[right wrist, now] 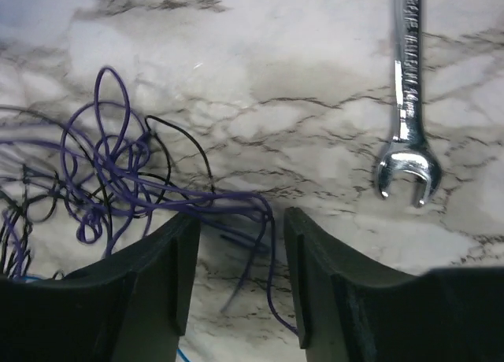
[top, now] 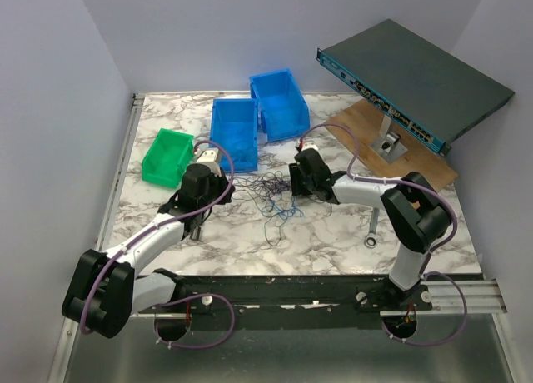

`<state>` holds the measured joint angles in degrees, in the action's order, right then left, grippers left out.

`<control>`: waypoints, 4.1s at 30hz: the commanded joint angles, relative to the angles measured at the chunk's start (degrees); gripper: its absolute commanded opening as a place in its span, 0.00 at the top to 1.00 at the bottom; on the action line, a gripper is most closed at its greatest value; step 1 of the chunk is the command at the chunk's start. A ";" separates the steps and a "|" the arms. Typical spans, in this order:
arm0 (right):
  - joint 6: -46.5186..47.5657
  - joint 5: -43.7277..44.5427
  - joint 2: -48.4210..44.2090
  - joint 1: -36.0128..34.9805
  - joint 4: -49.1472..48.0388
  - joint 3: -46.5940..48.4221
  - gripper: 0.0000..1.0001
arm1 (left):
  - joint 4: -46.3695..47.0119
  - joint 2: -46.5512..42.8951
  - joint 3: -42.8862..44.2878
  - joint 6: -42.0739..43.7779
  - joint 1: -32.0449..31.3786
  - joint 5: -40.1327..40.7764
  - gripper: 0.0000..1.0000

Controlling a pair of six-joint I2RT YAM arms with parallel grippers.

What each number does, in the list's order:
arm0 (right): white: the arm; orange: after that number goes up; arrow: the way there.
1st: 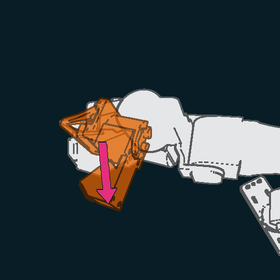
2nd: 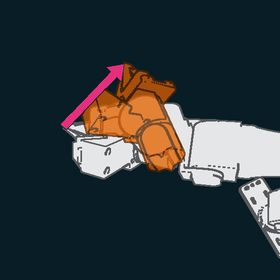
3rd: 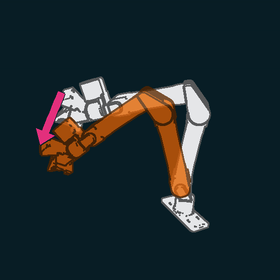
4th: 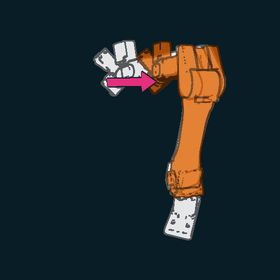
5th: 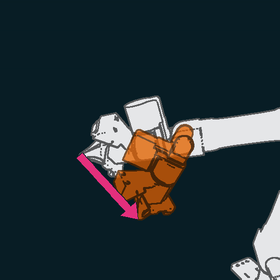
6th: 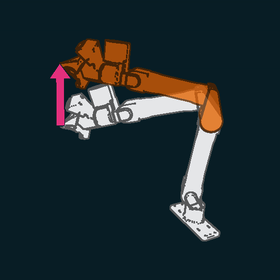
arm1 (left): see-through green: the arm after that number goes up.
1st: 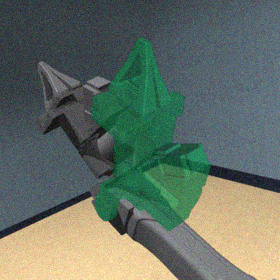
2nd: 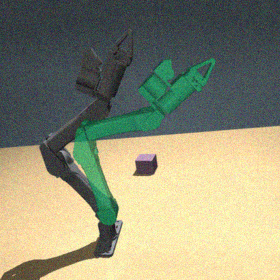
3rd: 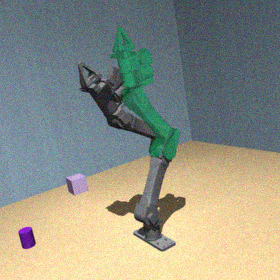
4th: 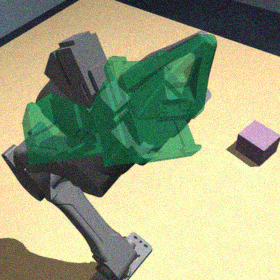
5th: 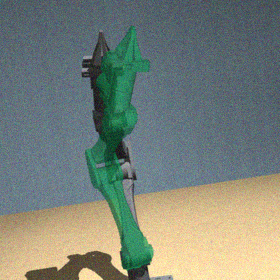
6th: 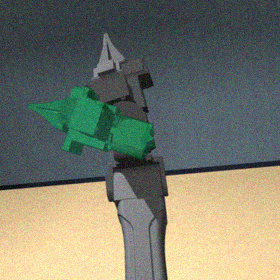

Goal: Untangle the cables

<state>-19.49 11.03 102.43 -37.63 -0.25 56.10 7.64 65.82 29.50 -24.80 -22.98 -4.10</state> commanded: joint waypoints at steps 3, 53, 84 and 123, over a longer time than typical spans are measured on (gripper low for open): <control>-4.57 11.61 -0.52 -0.11 3.59 -1.46 0.85 | -0.32 -0.43 1.26 0.27 0.13 1.51 1.00; 2.48 -2.28 -15.10 3.53 1.92 -3.05 0.19 | -0.43 -6.25 -2.12 -3.33 1.45 10.07 1.00; -19.21 29.08 -17.57 11.39 4.65 -8.98 0.99 | -9.41 -15.92 -5.01 -13.62 1.45 35.94 1.00; -0.28 -8.08 -17.96 -4.25 -17.84 -13.65 0.02 | 2.90 -23.18 -9.15 -1.38 0.93 11.50 0.39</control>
<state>-21.32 0.62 78.43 -40.23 -16.82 37.52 10.09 41.95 19.40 -26.44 -21.58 9.96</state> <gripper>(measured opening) 0.917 0.566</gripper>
